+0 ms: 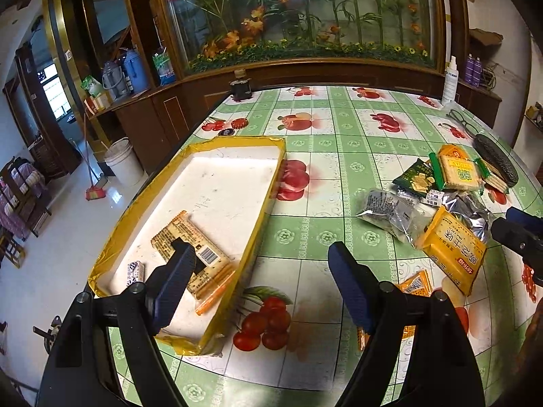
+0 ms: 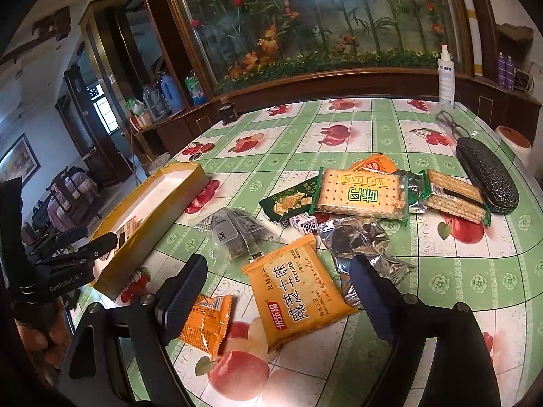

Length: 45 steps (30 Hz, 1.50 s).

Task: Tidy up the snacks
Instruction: 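Withdraw both tools from the tray back toward the snack pile, then grasp the clear bag of dark snacks with the left tool while the right tool grasps the orange cheese-biscuit pack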

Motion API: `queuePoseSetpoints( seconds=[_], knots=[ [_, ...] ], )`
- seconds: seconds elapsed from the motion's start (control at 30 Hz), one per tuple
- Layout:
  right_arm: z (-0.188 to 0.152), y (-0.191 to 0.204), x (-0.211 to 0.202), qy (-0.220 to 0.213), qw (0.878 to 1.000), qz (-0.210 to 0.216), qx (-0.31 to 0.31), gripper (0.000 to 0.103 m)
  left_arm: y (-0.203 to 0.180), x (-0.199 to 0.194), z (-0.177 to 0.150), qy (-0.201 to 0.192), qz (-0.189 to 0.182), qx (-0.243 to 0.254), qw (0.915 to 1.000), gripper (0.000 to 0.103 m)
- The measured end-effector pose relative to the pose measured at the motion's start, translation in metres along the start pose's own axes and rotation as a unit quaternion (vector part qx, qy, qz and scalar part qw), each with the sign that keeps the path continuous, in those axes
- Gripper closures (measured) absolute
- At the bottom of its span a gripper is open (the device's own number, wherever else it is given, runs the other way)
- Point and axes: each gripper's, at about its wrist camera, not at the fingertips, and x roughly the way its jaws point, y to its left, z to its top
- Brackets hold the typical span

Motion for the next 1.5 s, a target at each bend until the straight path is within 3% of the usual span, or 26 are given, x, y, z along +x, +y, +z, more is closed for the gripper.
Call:
queuePoseSetpoints(
  seconds=[0.37, 0.83, 1.1, 1.3, 1.5],
  knots=[
    [-0.012, -0.009, 0.012, 0.031, 0.999, -0.007, -0.010, 0.015, -0.018, 0.016, -0.003, 0.023, -0.018, 0.008, 0.9996, 0.022],
    [-0.020, -0.007, 0.031, 0.060, 0.998, 0.011, -0.020, 0.015, -0.051, 0.036, 0.016, 0.054, -0.101, 0.000, 0.9934, 0.022],
    [-0.020, -0.001, 0.043, 0.073, 0.996, 0.011, -0.040, 0.015, -0.068, 0.059, 0.030, 0.090, -0.147, -0.030, 0.9845, 0.023],
    [-0.018, 0.003, 0.054, 0.085, 0.995, 0.006, -0.060, 0.014, -0.076, 0.080, 0.034, 0.114, -0.159, -0.066, 0.9785, 0.023],
    [-0.017, 0.001, 0.065, 0.104, 0.992, 0.011, -0.064, 0.015, -0.078, 0.106, 0.038, 0.152, -0.187, -0.133, 0.9613, 0.023]
  ],
)
